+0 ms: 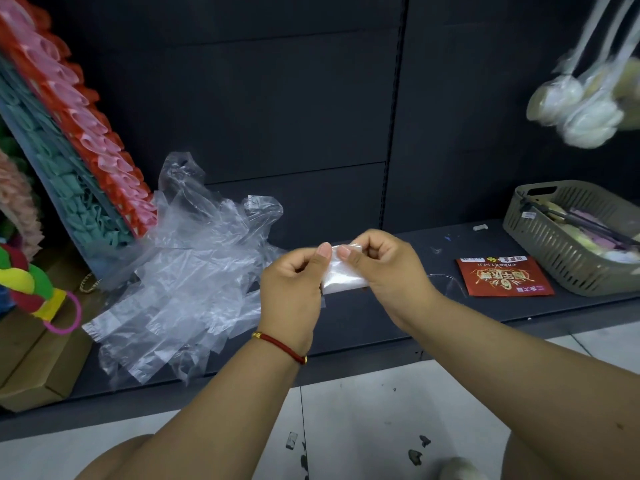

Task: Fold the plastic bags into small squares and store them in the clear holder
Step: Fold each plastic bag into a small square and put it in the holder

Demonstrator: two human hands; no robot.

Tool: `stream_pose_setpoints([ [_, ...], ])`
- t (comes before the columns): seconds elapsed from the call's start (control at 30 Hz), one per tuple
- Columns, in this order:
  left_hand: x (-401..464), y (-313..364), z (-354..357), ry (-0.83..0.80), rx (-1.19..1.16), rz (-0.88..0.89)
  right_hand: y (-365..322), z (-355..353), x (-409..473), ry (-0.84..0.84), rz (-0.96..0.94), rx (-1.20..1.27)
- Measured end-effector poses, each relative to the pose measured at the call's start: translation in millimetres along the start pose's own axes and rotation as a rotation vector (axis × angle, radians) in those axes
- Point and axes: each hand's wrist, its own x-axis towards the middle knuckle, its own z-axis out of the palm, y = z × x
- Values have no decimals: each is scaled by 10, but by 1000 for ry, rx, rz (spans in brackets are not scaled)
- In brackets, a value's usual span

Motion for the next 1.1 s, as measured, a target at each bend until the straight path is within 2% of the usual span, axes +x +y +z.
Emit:
stream_pose_setpoints([
  [0.2, 145, 32, 112, -95, -7, -43, -56, -341, 50, -93, 23, -179],
  [0.4, 448, 93, 304, -313, 117, 86, -250, -696, 184, -142, 33, -403],
  [0.6, 760, 10, 587, -470, 170, 132, -262, -998, 450, -132, 10, -559],
  [0.73, 895, -199, 814, -487, 185, 130, -26, -1181, 647, -53, 32, -606],
  [0.83, 976, -512, 982, -509, 400, 111, 306, -1358, 786, 97, 90, -712],
  [0.97, 1003, -990, 1131, -668, 685, 59, 834, -1601, 865, 310, 271, -858],
  [1.1, 974, -1510, 1267, -860, 955, 14, 1375, -1700, 861, 366, 457, -933],
])
